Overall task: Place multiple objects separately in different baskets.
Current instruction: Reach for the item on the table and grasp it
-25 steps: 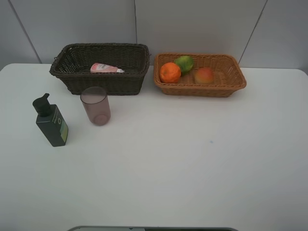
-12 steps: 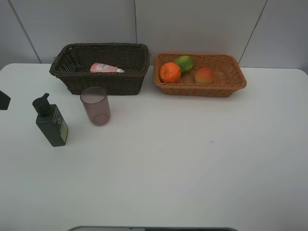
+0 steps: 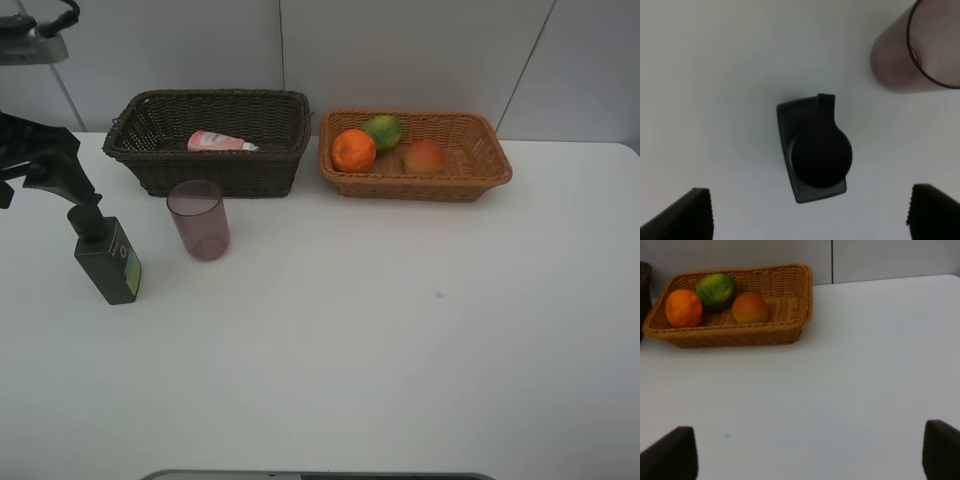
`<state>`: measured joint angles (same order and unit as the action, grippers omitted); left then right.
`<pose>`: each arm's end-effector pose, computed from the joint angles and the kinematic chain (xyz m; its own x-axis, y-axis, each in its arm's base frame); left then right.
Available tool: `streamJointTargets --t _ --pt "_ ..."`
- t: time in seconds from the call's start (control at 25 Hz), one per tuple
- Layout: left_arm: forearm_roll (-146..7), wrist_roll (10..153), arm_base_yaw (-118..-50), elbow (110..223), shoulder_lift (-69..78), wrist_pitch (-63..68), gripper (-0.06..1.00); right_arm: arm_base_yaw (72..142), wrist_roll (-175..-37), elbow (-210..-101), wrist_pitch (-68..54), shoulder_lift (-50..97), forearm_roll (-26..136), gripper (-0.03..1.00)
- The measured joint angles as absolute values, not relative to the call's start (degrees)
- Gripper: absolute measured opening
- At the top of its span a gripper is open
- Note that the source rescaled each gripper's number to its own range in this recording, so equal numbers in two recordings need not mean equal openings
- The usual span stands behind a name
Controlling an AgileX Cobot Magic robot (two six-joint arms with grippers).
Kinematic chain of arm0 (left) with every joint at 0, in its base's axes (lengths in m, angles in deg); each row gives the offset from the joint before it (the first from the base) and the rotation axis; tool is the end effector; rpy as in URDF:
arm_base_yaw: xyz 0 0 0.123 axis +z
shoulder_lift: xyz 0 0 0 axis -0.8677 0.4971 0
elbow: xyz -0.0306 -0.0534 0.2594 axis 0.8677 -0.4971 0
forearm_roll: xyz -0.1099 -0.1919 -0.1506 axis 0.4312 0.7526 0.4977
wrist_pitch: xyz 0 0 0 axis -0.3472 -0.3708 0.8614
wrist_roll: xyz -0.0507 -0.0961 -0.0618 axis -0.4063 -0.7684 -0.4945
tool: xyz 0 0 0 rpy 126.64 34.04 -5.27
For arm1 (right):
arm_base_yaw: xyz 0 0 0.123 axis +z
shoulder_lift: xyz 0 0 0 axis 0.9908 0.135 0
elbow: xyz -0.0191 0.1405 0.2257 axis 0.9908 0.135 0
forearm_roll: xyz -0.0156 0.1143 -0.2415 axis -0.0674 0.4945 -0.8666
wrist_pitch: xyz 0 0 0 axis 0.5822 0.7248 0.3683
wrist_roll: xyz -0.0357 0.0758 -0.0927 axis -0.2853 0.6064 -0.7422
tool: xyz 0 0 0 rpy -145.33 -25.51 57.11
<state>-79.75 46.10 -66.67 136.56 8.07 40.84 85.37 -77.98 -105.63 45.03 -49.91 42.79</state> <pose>0.2829 -0.0374 0.1967 -0.9014 0.0274 -0.4321 0.0638 0.9955 -0.0700 0.0542 -0.0061 0.2789 -0.4228 0.0298 -0.9057 0.0336 0.9993 0.0172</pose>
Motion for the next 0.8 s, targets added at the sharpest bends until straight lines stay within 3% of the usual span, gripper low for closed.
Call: streamJointTargets --t 0.28,0.56,0.8 --pt "-79.8 44.2 -66.9 144.0 17.2 46.8 0.99 85.4 -78.0 -105.6 45.0 -49.9 42.8 1.00" --pt "-82.2 42.1 -71.4 152.1 23.2 53.4 0.99 85.4 -78.0 -105.6 45.0 -49.9 42.8 1.00" --pt "-85.1 39.1 -71.6 152.9 26.1 55.4 0.99 85.4 -78.0 -105.6 45.0 -49.9 42.8 1.00"
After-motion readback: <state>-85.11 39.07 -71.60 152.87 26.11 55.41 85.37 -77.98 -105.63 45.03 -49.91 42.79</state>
